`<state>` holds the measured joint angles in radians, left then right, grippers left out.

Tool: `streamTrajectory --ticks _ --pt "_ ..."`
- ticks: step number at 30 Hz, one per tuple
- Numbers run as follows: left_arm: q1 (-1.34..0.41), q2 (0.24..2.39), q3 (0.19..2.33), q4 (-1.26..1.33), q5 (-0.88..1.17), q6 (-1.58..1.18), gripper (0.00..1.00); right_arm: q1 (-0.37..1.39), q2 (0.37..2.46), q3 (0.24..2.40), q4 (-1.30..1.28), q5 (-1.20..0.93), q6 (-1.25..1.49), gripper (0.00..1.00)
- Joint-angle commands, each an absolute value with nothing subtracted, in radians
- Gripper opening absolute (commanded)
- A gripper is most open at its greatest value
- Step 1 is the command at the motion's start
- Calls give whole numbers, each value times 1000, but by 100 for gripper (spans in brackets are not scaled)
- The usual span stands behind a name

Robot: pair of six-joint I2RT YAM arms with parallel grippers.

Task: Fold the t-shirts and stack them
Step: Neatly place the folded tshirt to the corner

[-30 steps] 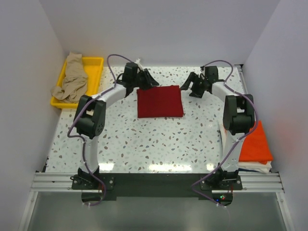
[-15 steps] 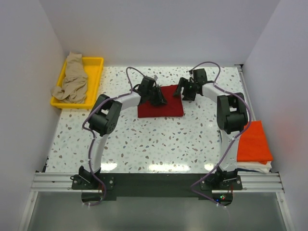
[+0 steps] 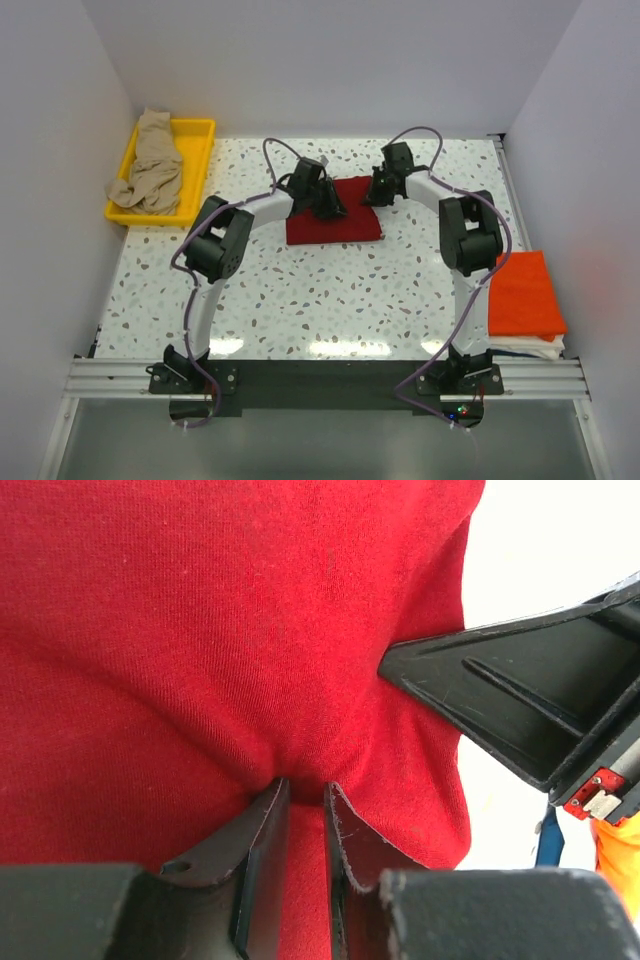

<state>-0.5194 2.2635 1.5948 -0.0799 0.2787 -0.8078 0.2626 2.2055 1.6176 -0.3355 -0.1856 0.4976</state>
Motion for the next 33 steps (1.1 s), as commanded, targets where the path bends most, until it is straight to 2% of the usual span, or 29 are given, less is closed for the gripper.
streamTrajectory --ticks 1,10,16,19,23,33 --pt "-523 2229 1638 -153 236 -775 25 270 2223 1605 -463 -37 514 0" --pt "-519 2067 1703 -278 227 -707 26 259 2022 1473 -555 263 672 0" --pt "-515 1939 1649 -304 244 -689 26 190 1971 1485 -756 293 758 0" --pt "-517 1885 1603 -301 262 -690 26 155 1954 1512 -872 351 802 0" --pt "-518 1821 1523 -276 313 -699 26 141 1953 1614 -1110 550 923 0" --pt "-518 1703 1440 -305 333 -673 26 34 1947 1864 -1517 649 1120 0"
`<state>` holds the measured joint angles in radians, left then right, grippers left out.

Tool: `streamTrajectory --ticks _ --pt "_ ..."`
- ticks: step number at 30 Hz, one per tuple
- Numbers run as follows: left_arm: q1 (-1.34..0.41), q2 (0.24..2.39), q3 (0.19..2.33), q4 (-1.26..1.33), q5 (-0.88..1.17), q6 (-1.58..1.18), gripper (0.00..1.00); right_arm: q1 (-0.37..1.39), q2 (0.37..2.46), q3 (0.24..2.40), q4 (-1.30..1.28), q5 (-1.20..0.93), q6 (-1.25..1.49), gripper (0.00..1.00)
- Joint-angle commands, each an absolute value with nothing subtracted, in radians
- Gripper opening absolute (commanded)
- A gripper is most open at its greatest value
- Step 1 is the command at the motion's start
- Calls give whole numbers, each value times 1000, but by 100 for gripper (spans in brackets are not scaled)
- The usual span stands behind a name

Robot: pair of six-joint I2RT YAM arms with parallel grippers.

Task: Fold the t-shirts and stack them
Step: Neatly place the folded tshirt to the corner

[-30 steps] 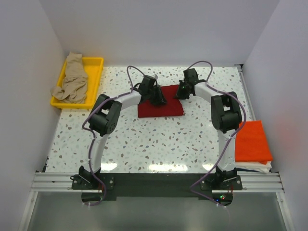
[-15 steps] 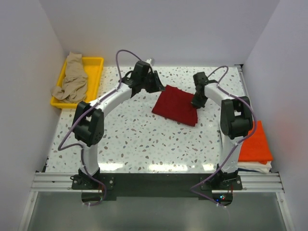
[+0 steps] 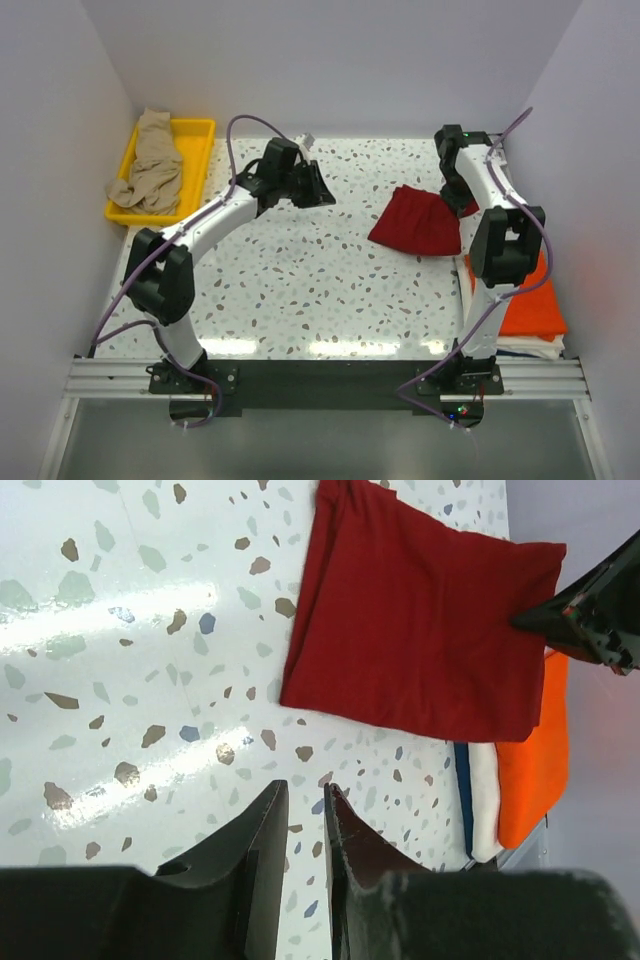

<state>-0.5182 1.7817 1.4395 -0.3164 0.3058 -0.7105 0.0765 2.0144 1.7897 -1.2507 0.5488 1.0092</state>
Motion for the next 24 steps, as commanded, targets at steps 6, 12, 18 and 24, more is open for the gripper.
streamTrajectory --ticks 6,12,18,24 --pt "-522 1677 1425 -308 345 -673 26 -70 1901 1951 -1563 660 1095 0" --pt "-525 1678 1442 -322 348 -664 26 -170 1875 1994 -1591 641 1039 0" --pt "-526 1686 1462 -345 350 -653 26 -218 1775 1942 -1591 640 1017 0" --pt "-529 1675 1447 -347 354 -652 26 -248 1683 1876 -1588 623 973 0"
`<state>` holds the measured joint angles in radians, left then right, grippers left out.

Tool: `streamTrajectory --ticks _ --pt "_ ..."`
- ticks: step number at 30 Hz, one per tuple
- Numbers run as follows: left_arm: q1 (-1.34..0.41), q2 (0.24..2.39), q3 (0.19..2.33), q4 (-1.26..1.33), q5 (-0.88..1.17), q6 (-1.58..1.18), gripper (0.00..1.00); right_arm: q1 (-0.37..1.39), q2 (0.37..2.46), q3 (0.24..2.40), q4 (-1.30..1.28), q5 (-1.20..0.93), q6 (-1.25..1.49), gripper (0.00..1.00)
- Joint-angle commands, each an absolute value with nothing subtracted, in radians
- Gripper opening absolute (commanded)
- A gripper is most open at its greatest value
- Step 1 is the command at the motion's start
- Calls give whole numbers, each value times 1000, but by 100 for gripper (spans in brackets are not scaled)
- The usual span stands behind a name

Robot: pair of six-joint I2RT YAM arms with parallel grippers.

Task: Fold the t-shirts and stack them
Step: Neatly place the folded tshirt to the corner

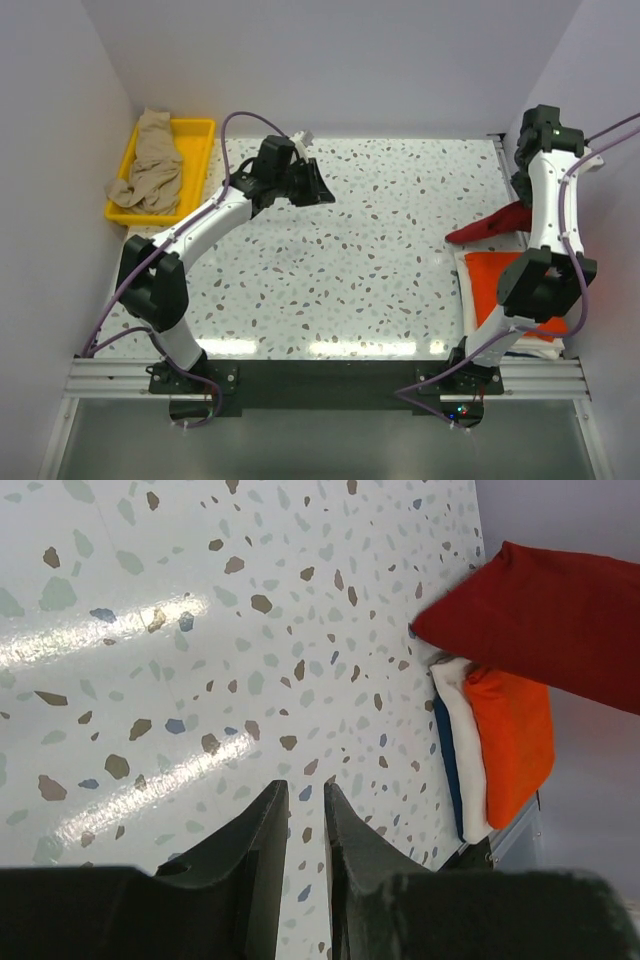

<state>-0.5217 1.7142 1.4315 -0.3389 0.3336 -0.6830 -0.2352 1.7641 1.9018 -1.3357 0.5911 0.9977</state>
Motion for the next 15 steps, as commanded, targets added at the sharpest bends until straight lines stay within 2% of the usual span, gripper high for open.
streamTrajectory --ticks 1,7,15 --pt "-529 1674 1439 -344 353 -652 26 -255 1672 1865 -1582 618 960 0" --pt "-534 1658 1405 -337 350 -653 26 -297 1577 1769 -1528 575 902 0" --pt "-540 1647 1391 -334 344 -658 26 -325 1569 1854 -1546 551 847 0"
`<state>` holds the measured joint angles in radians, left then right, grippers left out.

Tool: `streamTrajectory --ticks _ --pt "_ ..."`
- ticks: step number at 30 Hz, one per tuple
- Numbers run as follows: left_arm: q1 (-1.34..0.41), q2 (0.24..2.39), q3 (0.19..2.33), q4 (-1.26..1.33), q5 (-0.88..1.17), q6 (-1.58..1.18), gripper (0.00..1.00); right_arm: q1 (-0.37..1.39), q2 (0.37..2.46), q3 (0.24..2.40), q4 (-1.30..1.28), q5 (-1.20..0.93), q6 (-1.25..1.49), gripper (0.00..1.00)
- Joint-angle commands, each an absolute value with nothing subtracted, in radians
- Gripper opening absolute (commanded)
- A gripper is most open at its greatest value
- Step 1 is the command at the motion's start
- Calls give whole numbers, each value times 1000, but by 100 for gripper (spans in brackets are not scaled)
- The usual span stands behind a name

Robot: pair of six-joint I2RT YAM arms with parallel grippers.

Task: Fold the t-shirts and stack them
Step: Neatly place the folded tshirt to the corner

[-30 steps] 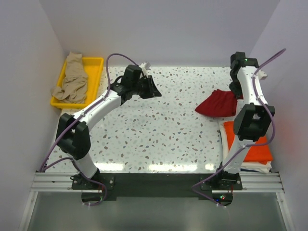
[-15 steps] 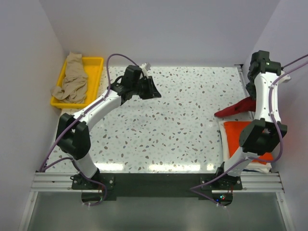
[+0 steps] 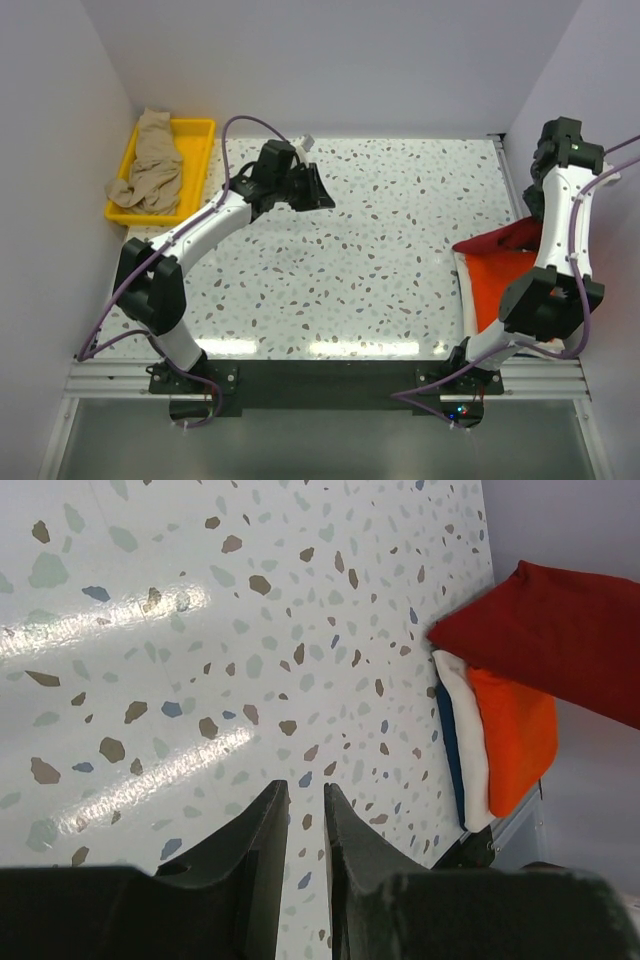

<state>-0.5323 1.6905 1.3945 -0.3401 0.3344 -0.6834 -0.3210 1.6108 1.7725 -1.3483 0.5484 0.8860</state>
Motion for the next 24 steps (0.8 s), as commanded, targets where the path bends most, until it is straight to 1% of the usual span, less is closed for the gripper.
streamTrajectory --ticks 1,9,16,24 --pt "-541 1646 1391 -334 345 -658 26 -328 1571 1865 -1563 551 845 0" --pt "-543 1646 1391 -342 336 -658 26 -351 1545 1919 -1588 534 813 0" --pt "-552 1641 1384 -344 324 -663 25 -365 1496 1910 -1588 522 784 0" --pt "-580 1634 1355 -333 305 -672 25 -371 1408 1799 -1563 508 769 0"
